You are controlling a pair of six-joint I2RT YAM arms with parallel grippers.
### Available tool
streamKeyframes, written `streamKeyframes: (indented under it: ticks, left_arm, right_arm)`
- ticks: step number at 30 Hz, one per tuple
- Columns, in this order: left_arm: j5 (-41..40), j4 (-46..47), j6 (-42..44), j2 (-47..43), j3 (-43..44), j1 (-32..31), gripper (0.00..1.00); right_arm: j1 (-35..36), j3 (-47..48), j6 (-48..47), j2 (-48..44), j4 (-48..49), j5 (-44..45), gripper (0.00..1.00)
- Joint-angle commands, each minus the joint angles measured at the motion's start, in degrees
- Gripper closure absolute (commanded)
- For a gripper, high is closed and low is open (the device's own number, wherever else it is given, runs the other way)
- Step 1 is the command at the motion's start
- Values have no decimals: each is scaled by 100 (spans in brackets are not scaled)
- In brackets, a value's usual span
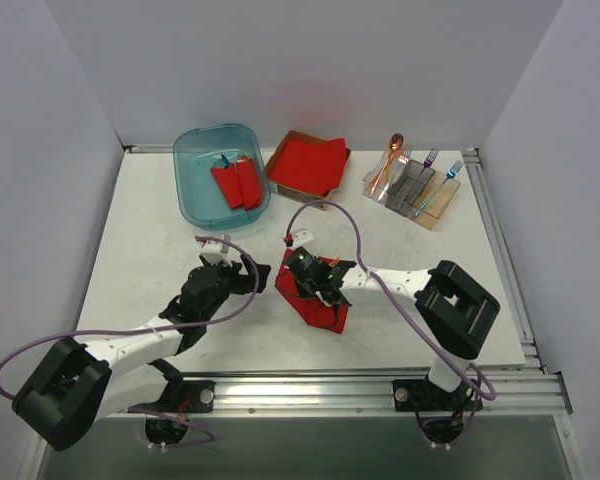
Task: Place the utensils on the paper napkin and roll it up
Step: Roll the napkin at the center of the board.
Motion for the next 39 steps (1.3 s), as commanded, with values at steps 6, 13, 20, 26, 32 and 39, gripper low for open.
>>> streamKeyframes:
  ticks: [6,13,20,26,32,39]
  left_arm:
    - [543,1184,503,706,-57,-171,0]
    - [860,1300,644,882,-13,-259,18]
    - [991,1370,644,900,-74,-356,36]
    - [1299,1571,583,1128,-48,-435,51]
    - [1440,1757,556,1523,-48,-566,43]
    - [1431,1862,881,1655,-127,-628,31]
  right_arm:
    - [-144,-106,-138,-234,227,-182,97]
    - [-196,-220,-121,-217,332,-253,96]
    - [-223,-334,-76,-252,438,-297,96]
    - [-249,-352,-76,-270,464,-314,96]
    - [-302,-387,-59,-278,526,-393,96]
    - [-390,-466,-85,-305,631,-569,96]
